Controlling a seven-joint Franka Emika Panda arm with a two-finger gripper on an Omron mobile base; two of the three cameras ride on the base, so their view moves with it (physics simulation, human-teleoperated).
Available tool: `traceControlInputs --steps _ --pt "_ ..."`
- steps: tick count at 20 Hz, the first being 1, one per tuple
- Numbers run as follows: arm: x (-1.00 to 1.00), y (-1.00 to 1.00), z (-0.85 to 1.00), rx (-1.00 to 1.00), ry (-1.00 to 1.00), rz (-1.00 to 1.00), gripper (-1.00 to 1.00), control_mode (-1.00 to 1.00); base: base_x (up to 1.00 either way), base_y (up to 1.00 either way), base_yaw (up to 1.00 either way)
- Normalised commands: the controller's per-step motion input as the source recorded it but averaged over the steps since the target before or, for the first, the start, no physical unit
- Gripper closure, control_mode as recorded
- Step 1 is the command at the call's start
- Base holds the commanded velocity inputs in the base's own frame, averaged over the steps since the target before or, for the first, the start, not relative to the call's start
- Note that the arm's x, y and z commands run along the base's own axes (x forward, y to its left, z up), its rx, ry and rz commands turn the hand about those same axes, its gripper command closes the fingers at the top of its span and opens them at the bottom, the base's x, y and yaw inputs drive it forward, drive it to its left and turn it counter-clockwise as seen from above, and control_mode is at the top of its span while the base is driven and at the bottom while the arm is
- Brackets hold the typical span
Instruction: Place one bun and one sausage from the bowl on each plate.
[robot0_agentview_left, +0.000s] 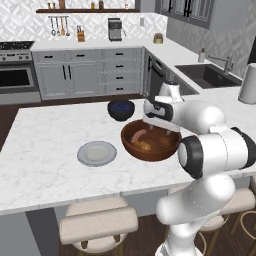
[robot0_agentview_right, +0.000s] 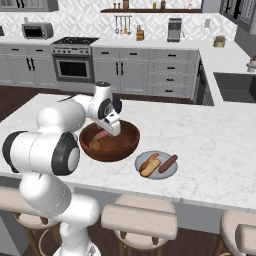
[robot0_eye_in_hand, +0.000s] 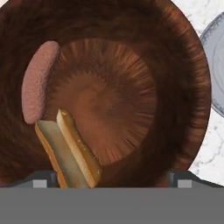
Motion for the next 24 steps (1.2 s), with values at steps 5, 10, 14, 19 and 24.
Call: traceControlInputs --steps 5,10,14,19,24 --pt "0.00 0.40 -0.06 -0.01 0.00 0.00 -1.00 -1.00 0.00 0.00 0.00" --pt "0.00 0.28 -0.13 0.00 0.00 0.01 -1.00 -1.00 0.00 0.00 0.00" --pt "0.01 0.06 -0.27 0.00 0.00 0.03 -1.00 -1.00 0.00 0.00 0.00" --pt "-0.05 0.00 -0.14 0.00 0.00 0.02 -1.00 -1.00 0.00 0.00 0.00" --pt "-0.01 0.00 -0.08 0.00 0.00 0.01 -1.00 -1.00 0.00 0.00 0.00"
